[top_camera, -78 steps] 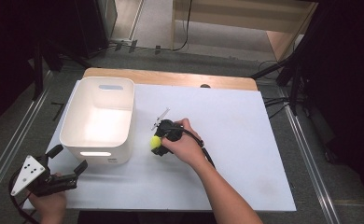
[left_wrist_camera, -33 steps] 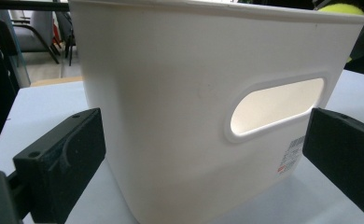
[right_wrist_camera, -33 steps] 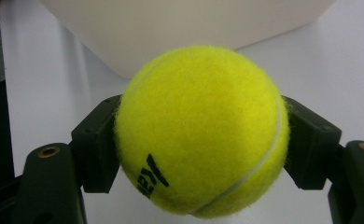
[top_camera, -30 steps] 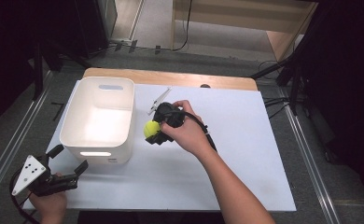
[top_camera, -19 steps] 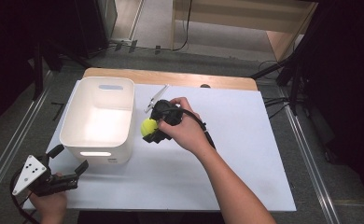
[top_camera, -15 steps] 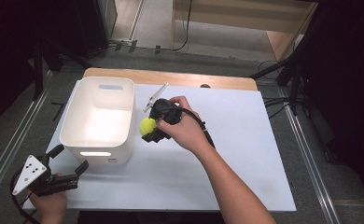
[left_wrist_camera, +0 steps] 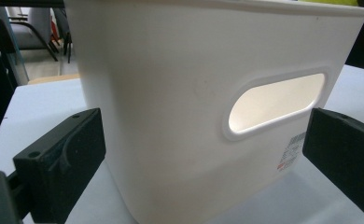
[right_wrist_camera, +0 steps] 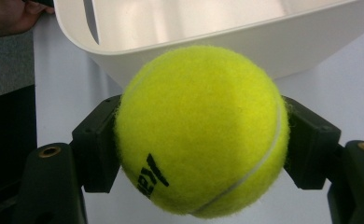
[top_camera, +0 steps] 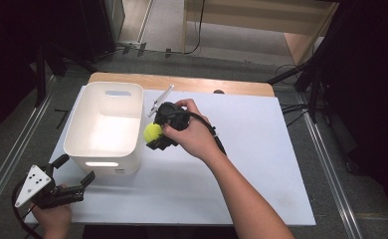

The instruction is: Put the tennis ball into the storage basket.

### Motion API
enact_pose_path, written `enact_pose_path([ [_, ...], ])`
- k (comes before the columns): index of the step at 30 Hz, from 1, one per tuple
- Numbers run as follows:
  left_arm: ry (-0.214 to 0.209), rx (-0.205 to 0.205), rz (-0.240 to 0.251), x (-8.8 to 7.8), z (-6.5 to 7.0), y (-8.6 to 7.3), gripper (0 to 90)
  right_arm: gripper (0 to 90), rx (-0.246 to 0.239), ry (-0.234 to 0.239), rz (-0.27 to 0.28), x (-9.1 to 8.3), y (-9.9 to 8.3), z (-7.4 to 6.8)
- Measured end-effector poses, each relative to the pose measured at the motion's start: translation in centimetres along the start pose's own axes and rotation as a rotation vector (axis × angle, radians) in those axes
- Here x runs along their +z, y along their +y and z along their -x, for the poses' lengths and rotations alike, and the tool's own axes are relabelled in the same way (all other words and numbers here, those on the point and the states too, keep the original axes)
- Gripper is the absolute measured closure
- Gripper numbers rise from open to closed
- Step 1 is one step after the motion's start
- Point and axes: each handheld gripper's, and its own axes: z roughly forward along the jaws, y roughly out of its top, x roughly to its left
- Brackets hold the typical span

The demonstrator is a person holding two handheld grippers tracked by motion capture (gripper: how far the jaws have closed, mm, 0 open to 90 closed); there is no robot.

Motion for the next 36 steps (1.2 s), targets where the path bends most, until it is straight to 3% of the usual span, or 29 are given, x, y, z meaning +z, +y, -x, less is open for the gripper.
enact_pose_path([
  [19, -0.004, 0.003, -0.013, 0.1, 0.1, 0.0, 0.0, 24.2, -0.035, 0.012, 0.016, -0.6, 2.7, -0.3],
  [36, -0.005, 0.002, -0.017, 0.3, 0.1, 0.0, 0.0, 24.2, -0.065, 0.025, 0.028, 0.2, 5.0, -1.2],
])
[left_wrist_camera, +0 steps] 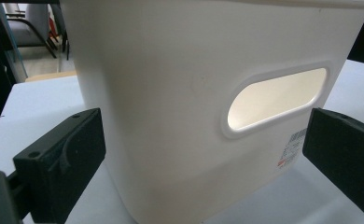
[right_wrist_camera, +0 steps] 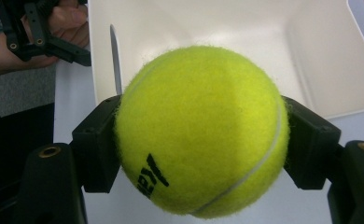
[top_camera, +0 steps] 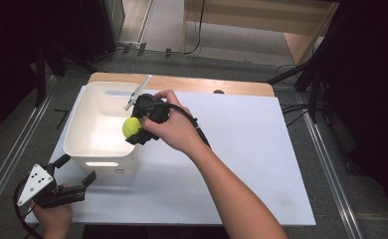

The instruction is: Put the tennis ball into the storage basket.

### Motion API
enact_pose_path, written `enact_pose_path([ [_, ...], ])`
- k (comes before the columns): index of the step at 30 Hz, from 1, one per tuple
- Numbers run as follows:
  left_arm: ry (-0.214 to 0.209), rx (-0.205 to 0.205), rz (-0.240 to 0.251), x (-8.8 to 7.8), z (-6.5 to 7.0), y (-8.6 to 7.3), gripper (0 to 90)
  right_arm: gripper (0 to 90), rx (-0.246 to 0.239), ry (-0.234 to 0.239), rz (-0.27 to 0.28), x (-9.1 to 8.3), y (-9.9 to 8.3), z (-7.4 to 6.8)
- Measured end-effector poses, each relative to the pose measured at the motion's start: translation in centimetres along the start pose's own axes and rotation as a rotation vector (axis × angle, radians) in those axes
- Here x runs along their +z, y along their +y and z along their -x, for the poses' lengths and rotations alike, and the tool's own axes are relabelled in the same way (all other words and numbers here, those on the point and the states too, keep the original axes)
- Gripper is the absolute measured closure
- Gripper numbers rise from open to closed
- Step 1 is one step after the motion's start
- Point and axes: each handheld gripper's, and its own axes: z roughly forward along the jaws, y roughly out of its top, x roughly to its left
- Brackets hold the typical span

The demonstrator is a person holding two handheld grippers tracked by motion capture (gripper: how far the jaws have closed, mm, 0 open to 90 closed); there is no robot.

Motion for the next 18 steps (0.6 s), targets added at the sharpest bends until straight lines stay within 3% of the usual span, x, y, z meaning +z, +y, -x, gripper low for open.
enact_pose_path([
  [18, -0.004, 0.002, -0.006, 0.0, 0.0, 0.0, 0.0, 24.2, -0.029, 0.026, -0.001, 1.8, 1.4, -0.2],
])
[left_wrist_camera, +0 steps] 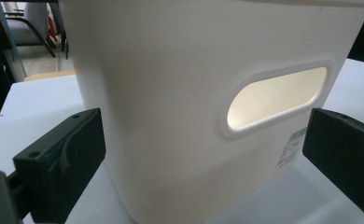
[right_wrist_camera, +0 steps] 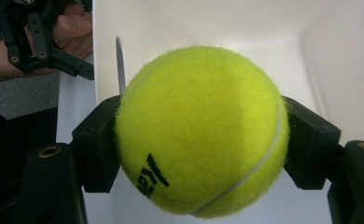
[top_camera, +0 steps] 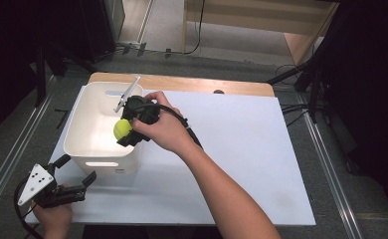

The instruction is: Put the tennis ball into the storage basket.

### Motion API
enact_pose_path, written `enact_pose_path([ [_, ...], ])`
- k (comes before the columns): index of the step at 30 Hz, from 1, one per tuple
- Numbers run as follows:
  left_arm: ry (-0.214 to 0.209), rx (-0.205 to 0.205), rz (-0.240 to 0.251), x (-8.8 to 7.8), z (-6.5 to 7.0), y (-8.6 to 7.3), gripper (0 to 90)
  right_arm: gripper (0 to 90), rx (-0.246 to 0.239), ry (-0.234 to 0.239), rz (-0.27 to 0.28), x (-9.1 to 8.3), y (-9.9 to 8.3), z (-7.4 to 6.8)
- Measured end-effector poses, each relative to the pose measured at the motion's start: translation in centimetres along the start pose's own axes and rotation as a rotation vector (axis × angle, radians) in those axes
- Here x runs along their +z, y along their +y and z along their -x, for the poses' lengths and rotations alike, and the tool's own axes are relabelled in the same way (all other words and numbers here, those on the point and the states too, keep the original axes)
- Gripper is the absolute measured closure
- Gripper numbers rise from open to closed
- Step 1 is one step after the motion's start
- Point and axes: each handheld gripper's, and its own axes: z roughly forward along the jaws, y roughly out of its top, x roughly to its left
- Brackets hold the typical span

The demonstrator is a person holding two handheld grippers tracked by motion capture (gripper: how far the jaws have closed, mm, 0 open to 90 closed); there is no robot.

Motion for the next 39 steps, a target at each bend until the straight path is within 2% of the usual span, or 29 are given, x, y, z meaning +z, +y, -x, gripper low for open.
enact_pose_path([
  [9, 0.001, 0.0, 0.002, 0.0, 0.0, 0.0, 0.0, 24.2, 0.0, 0.009, -0.012, 1.0, 0.2, 0.1],
  [12, 0.0, -0.001, 0.001, 0.0, 0.0, 0.0, 0.0, 24.2, 0.013, 0.01, -0.019, 1.3, 0.2, 0.0],
  [39, -0.001, -0.002, 0.002, 0.0, -0.1, 0.0, 0.0, 23.9, -0.007, 0.017, -0.109, 3.9, 0.3, 0.1],
])
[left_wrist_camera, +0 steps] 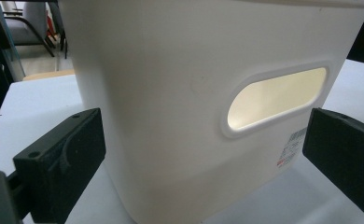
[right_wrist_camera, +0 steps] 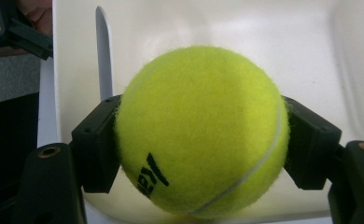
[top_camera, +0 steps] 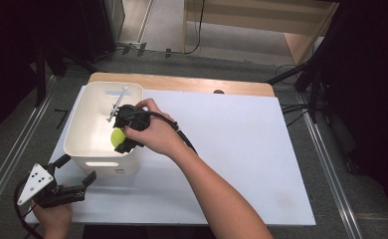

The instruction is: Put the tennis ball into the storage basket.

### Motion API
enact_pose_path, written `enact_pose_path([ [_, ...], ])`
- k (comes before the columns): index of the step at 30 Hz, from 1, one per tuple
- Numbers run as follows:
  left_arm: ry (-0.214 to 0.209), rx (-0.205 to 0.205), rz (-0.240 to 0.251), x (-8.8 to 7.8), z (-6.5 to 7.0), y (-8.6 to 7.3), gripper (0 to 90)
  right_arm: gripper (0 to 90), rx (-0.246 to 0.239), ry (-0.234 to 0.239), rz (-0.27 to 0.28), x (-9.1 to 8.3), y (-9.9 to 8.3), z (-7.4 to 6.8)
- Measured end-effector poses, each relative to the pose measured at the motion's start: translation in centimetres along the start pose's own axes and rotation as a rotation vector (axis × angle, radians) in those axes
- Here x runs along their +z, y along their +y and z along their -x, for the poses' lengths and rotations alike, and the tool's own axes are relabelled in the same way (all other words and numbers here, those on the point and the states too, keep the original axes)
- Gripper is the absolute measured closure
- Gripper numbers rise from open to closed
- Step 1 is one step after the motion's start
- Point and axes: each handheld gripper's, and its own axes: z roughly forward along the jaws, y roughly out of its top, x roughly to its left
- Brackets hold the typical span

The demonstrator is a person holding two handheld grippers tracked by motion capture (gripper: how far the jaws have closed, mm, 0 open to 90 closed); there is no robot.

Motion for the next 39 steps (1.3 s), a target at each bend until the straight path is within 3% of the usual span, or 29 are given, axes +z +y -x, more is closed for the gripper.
enact_pose_path([
  [11, -0.002, -0.001, 0.002, 0.0, 0.0, 0.0, 0.0, 23.5, 0.006, 0.007, -0.051, 0.7, 0.1, -0.1],
  [19, -0.001, 0.0, 0.001, 0.0, 0.0, 0.0, 0.0, 21.1, -0.022, -0.02, -0.039, 0.5, 0.1, -0.2],
  [22, -0.001, -0.002, 0.001, 0.0, 0.0, 0.0, 0.0, 16.7, -0.013, -0.017, -0.014, -0.1, 0.1, -0.2],
  [34, 0.001, 0.0, -0.002, 0.0, 0.0, 0.0, 0.0, 7.1, 0.015, -0.096, 0.085, -3.0, -1.1, -0.4],
  [36, 0.0, 0.001, -0.002, 0.1, 0.0, 0.0, 0.0, 0.0, 0.02, -0.102, 0.098, -3.4, -1.3, -0.5],
  [39, 0.0, 0.002, -0.004, 0.0, 0.0, 0.0, 0.0, 0.0, 0.031, -0.12, 0.121, -3.9, -1.7, -0.6],
])
